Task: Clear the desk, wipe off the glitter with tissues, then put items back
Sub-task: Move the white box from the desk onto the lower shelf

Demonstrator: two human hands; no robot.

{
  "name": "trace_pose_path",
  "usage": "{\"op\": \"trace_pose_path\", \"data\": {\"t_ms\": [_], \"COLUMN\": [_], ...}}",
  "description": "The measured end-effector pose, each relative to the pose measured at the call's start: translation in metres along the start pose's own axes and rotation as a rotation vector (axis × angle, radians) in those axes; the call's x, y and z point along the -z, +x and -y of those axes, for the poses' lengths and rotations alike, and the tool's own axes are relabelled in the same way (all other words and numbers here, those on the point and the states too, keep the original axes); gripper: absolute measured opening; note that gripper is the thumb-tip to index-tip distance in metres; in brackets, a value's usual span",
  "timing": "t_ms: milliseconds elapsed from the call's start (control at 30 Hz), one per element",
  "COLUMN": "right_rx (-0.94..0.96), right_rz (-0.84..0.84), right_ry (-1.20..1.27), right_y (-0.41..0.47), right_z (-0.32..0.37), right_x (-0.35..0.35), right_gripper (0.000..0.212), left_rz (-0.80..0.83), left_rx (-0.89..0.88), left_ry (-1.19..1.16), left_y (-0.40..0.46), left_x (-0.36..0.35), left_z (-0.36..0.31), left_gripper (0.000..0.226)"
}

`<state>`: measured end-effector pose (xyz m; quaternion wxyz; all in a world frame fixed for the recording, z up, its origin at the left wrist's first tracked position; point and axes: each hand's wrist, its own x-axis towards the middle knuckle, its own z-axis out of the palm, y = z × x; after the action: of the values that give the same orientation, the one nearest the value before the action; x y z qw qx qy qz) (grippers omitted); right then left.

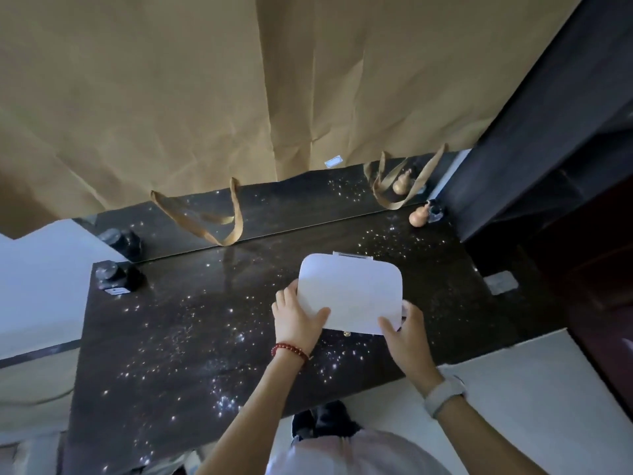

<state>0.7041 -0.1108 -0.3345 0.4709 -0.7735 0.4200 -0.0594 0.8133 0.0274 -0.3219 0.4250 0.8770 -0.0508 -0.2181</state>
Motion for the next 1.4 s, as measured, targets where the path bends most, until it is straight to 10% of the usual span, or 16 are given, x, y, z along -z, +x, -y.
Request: {"op": "trace_pose_path", "data": {"t_ms": [567,867,1400], "right_rx": [-0.052,0.062,0.294], "right_rz": [-0.541,-0.295,-0.150], "right_ry": [0.180,0.035,-0.138], "right_y": [0.057,0.219,0.316], "right_z": [-0.091,-0.103,-0.091], "right_x": [0.245,0.351,0.338], "right_gripper": [0.039,0.043,0.055], "left_rz": [0.479,0.221,-0.064], "left_rx": [-0.360,-0.164,-0.041], "left_ry": [0.024,-0.069,-0.086], "left_y": [-0.027,0.009,0.069], "left_x": [-0.217,-0.324,-0.367], "left_z": [-0.195,-0.289,-0.312], "left_gripper": [0.071,0.081,0.066]}}
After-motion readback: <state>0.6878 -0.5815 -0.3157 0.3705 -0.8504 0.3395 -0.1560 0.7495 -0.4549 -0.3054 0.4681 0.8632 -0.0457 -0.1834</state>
